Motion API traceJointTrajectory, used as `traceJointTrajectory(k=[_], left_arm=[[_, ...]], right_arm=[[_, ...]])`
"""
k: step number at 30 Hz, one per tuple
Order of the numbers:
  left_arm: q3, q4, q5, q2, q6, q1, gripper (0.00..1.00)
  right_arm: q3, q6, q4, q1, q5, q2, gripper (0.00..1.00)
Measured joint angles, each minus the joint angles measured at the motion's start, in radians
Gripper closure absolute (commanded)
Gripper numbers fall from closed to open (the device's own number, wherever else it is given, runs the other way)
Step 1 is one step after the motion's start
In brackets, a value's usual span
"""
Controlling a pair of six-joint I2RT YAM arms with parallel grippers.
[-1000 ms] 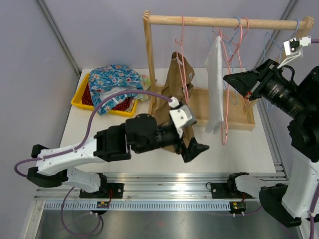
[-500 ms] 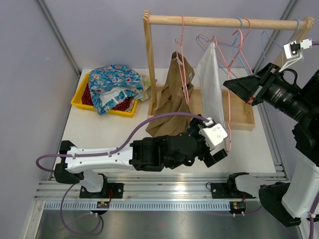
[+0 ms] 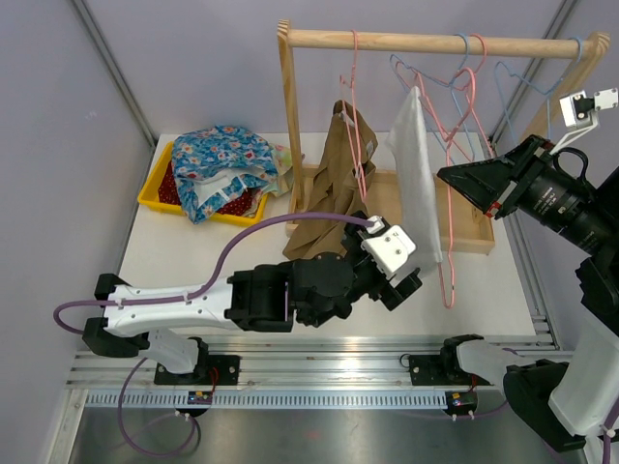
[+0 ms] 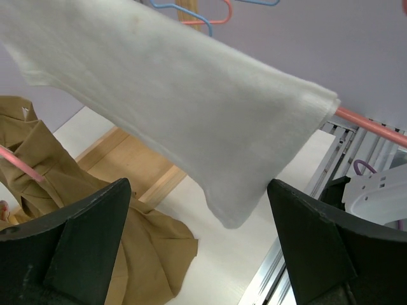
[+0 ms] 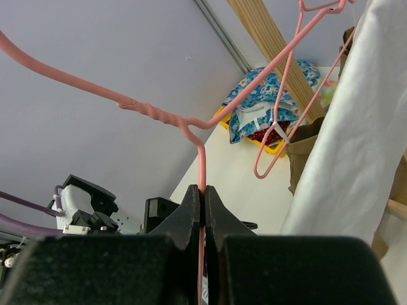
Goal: Remove the skirt from the hanger
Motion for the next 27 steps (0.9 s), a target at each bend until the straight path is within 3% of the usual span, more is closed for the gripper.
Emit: traceJointTrajectory(k=[12,16,18,19,24,27], left_arm=[[-0.010,0.023,0.013,0.014,0.006,0.000,0.09],[-0.010,0.040,0.024,0.024,0.006,0.000,0.19],[-0.010,0.055,0.026,0.030,0.006,0.000,0.31],[-0.010,0.063,0.026,0.032,0.006,0.000,0.42],[-0.011,0.108,0.018,0.050,0.006,0.008,0.68],[-0.022,0.143,0.020,0.051,0.001,0.026,0.94]], right_arm=[[-0.009,0.002,0.001,0.000,-0.007,-0.001,1.00],[-0.009,0.006,0.002,0.000,-0.015,-0.002,1.00],[-0.009,0.010,0.004,0.000,-0.025,-0.002,1.00],[-0.008,0.011,0.004,0.000,-0.029,-0.002,1.00],[-0.007,0.016,0.004,0.000,-0.047,0.000,1.00],[-0.006,0.018,0.004,0.000,-0.059,0.000,1.00]])
